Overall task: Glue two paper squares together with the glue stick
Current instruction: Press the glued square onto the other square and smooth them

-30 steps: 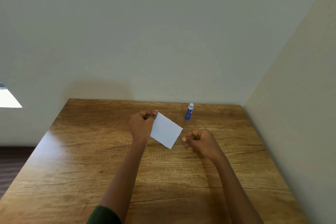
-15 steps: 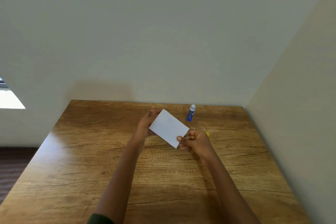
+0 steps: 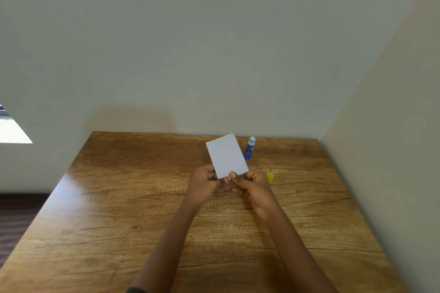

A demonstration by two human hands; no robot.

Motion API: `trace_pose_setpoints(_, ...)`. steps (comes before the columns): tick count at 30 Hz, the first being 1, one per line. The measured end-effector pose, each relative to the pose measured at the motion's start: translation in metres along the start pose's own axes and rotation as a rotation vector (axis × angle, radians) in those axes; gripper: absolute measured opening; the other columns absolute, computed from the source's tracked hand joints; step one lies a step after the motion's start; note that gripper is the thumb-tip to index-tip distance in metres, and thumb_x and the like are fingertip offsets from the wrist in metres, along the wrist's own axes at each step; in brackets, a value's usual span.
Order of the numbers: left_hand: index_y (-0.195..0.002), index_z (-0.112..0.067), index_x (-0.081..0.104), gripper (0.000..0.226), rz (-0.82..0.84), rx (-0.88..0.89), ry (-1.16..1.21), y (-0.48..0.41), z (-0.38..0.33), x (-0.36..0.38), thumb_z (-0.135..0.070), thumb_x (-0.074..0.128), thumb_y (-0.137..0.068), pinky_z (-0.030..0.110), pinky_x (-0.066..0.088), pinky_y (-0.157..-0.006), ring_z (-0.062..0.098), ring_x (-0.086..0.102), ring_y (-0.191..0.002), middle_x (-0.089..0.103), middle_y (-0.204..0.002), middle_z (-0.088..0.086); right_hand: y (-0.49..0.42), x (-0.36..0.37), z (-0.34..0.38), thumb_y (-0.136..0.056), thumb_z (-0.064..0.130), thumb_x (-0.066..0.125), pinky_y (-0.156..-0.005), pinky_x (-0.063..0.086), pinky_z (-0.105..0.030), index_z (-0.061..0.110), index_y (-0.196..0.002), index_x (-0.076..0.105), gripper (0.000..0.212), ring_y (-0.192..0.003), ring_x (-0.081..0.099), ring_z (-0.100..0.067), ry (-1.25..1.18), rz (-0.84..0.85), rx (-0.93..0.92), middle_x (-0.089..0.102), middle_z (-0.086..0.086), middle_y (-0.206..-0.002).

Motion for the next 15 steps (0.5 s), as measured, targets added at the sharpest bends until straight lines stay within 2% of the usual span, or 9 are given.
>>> trace_pose_setpoints(2, -0.103, -0.015, 0.067, 0.028, 0.002, -0.006, -0.016, 0.0, 0.002, 0.001, -0.008, 0.073, -0.077, 0.038, 0.059, -0.075, 0.023, 0.073, -0.081, 0.075, -0.091, 0.007, 0.0, -0.002, 0.001, -0.08, 0.019, 0.071, -0.063, 0.057, -0.024, -0.005, -0.088, 0.07, 0.025, -0.072, 0.071, -0.019, -0.006, -0.002, 0.012, 0.074, -0.015, -0.084)
trace_pose_setpoints(6, -0.099, -0.016, 0.067, 0.024, -0.014, -0.017, -0.028, 0.0, 0.005, 0.002, -0.008, 0.073, -0.077, 0.024, 0.057, -0.062, 0.014, 0.072, -0.073, 0.074, -0.084, 0.001, 0.003, -0.004, 0.004, -0.09, 0.018, 0.059, -0.057, 0.057, -0.021, -0.003, -0.094, 0.069, 0.023, -0.064, 0.071, -0.013, -0.092, -0.001, 0.014, 0.074, -0.009, -0.073)
trace_pose_setpoints(11, -0.098, -0.016, 0.065, 0.024, -0.013, -0.045, 0.006, 0.0, 0.011, 0.005, -0.007, 0.073, -0.077, 0.029, 0.058, -0.067, 0.018, 0.073, -0.072, 0.075, -0.083, 0.002, 0.003, -0.003, 0.005, -0.096, 0.024, 0.049, -0.059, 0.058, -0.023, 0.007, -0.091, 0.068, 0.026, -0.06, 0.068, -0.01, -0.211, 0.007, 0.008, 0.072, -0.002, -0.066)
trace_pose_setpoints(15, -0.105, -0.01, 0.065, 0.029, -0.07, -0.063, 0.06, 0.001, 0.018, -0.002, -0.008, 0.073, -0.077, 0.022, 0.053, -0.055, 0.019, 0.072, -0.07, 0.075, -0.086, 0.008, 0.005, 0.004, 0.007, -0.088, 0.02, 0.062, -0.065, 0.058, -0.024, 0.003, -0.1, 0.065, 0.021, -0.07, 0.07, -0.015, -0.157, 0.044, -0.019, 0.074, -0.01, -0.082)
Point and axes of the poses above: each hand's wrist, its own y-axis away from the middle knuckle, its own x-axis out of the palm, z = x × y, the point moved 10 cm from there along -y, towards the middle knuckle
